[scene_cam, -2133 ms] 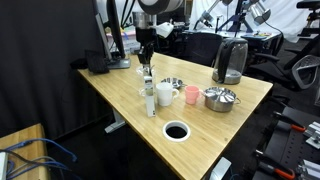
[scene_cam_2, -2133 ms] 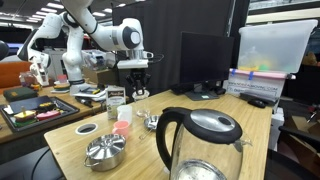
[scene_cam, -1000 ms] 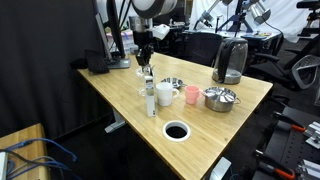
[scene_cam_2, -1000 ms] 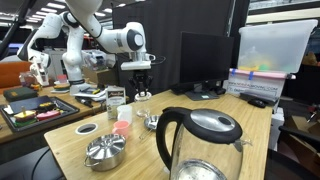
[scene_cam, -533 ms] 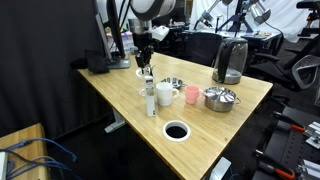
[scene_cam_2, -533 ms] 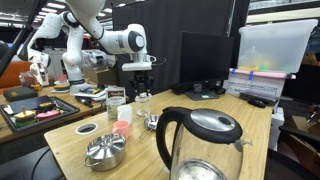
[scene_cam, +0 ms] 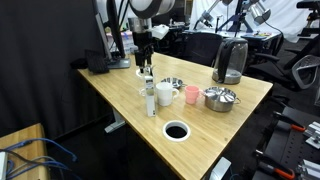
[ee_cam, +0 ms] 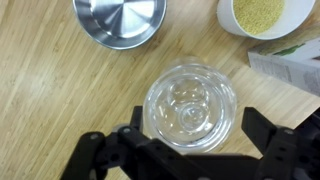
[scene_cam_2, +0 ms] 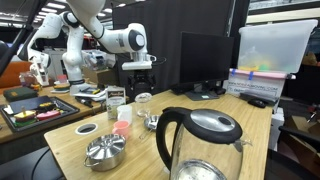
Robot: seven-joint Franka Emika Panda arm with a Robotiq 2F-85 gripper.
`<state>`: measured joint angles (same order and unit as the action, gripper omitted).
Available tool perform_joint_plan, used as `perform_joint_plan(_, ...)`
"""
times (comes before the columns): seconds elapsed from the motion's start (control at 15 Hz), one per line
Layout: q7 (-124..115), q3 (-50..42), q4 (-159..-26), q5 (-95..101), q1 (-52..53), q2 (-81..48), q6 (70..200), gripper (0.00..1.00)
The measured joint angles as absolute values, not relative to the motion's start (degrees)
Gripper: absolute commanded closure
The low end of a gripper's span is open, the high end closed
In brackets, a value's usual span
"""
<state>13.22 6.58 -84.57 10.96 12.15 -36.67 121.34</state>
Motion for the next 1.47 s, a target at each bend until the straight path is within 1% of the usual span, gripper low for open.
perform_joint_plan(0.33,13.22,6.58,-84.55,10.96,12.21,-36.76,120.54,0.00)
perform_joint_plan(0.47,13.22,6.59,-84.55,10.96,12.23,-36.88,120.46,0.27)
perform_joint_plan(0.53,13.22,6.61,-84.55,10.95,12.23,-36.94,120.46,0.33)
perform_joint_plan(0.6,13.22,6.62,-84.55,10.95,12.23,-36.99,120.46,0.42)
perform_joint_plan(0.67,13.22,6.63,-84.54,10.95,12.23,-37.02,120.47,0.48)
perform_joint_plan(0.73,13.22,6.63,-84.50,10.95,12.23,-37.04,120.47,0.56)
perform_joint_plan(0.8,13.22,6.63,-84.44,10.94,12.23,-37.05,120.47,0.62)
perform_joint_plan(0.93,13.22,6.63,-84.30,10.94,12.23,-37.06,120.47,0.76)
perform_joint_plan(1.0,13.22,6.63,-84.26,10.94,12.23,-37.06,120.47,0.77)
perform_joint_plan(1.2,13.22,6.63,-84.23,10.93,12.23,-37.10,120.47,0.71)
perform_joint_plan(1.27,13.22,6.63,-84.22,10.92,12.23,-37.10,120.46,0.72)
perform_joint_plan(1.4,13.23,6.63,-84.19,10.92,12.23,-37.11,120.42,0.86)
perform_joint_plan(1.47,13.32,6.64,-84.15,10.92,12.23,-37.13,120.27,0.88)
